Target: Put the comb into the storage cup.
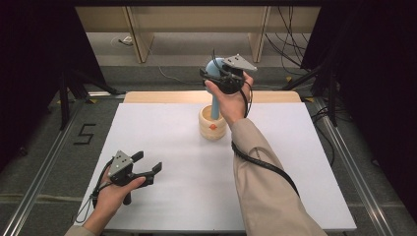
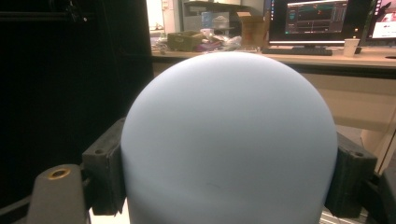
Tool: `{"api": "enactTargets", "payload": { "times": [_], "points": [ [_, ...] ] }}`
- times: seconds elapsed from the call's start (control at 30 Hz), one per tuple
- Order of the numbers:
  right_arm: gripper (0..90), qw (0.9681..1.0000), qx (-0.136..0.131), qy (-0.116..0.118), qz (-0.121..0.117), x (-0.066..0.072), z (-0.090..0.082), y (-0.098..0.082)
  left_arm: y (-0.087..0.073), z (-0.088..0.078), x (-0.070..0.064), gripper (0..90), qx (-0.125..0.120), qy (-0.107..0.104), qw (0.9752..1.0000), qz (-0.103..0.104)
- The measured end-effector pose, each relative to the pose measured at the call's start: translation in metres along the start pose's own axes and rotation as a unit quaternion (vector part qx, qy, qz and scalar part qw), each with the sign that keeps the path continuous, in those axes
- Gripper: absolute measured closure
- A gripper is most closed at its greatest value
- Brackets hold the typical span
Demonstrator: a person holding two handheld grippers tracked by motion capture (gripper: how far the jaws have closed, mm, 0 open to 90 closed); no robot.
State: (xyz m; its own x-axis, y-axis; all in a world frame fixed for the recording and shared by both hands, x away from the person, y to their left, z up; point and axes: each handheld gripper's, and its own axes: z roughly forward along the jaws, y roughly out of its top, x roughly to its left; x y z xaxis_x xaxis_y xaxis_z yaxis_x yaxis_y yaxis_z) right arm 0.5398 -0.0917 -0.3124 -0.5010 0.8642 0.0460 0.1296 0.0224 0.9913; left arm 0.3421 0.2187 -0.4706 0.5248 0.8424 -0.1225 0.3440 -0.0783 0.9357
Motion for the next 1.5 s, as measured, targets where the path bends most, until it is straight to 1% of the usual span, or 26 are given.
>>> {"api": "enactTargets", "payload": {
  "times": [0.5, 1.07, 1.5],
  "points": [
    [20.4, 1.0, 0.001, 0.001, -0.002, 0.0, 0.004, -0.007, 0.0, 0.0, 0.0, 16.2, 0.001, 0.0, 1.0, 0.0],
    [20.4, 1.0, 0.002, -0.004, -0.005, -0.001, 0.007, -0.014, -0.001, 0.0, 0.0, 16.2, 0.003, 0.0, 1.0, 0.0],
    [20.4, 0.9999, 0.01, -0.006, -0.004, -0.003, 0.011, -0.023, -0.002, 0.001, 0.0, 16.2, 0.005, -0.001, 1.0, 0.001]
  ]
}}
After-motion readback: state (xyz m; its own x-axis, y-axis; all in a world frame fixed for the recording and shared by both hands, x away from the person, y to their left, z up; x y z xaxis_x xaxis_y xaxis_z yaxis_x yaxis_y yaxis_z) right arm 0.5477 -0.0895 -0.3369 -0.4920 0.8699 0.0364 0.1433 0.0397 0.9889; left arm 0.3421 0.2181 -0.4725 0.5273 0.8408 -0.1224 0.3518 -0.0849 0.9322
